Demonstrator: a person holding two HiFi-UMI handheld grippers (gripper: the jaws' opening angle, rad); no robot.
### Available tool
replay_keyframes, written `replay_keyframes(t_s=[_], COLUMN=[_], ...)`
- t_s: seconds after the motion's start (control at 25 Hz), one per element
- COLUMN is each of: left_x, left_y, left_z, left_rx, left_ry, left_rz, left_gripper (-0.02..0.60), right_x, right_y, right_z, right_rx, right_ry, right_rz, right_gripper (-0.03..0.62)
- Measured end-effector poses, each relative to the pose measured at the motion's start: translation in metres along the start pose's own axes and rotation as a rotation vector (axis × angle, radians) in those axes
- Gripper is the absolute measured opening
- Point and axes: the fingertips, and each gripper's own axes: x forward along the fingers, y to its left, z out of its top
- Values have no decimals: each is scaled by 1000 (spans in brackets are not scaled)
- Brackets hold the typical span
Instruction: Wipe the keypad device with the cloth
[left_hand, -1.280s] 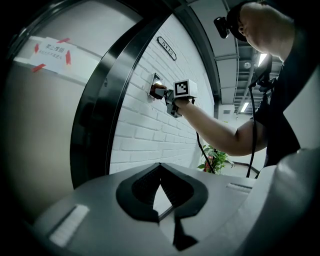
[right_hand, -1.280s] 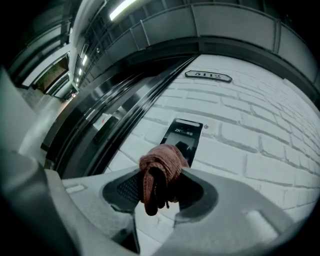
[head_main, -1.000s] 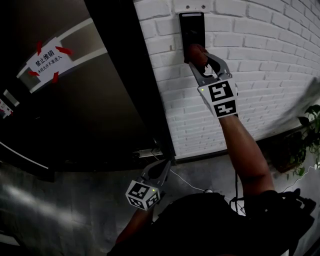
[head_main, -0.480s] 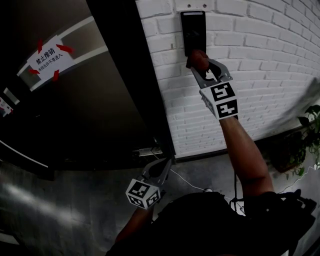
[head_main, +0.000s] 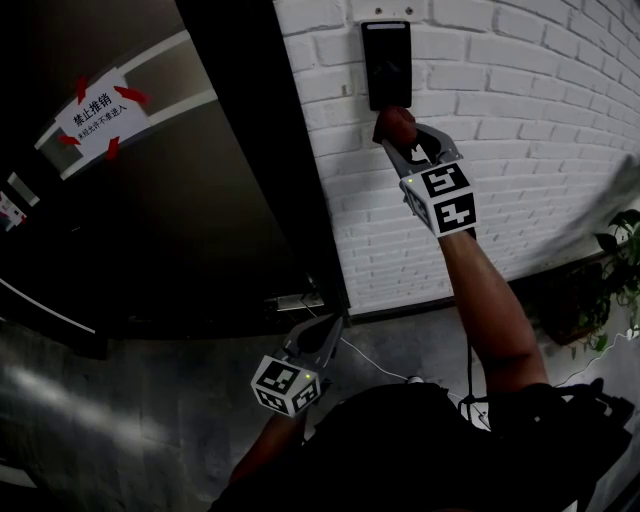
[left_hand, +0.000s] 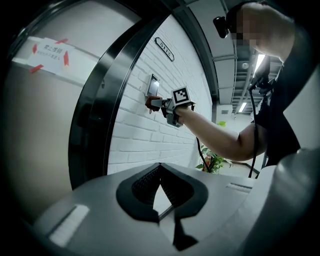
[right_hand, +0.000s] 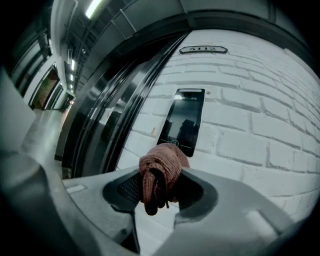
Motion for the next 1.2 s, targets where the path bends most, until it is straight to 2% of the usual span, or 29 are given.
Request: replay_keyframes(t_s=[0.36,0.68,0.84,1.0,1.2], left_x=[-1,-1,-3,-5,-8], left_y=[-5,-5,-1,1,3], left_z=[1,1,-1,0,1], left_rx=[1,-2,-3,-5,-9], left_ry=[-2,-2,-2,-6,-12], left_rz=[-8,-4,5,11,24], left_gripper=[17,17,17,17,17], right_x=[2,-10,-27,-39,-36], right_y=[0,5,7,-5,-30], right_z=[-21,-2,43,97,147], right_rx=[45,31,-16,-86,-120], right_ry=[69,25,-94,-232,-304], right_rz=[34,40,27,-29,-72], right_gripper=[146,146,146,146,146])
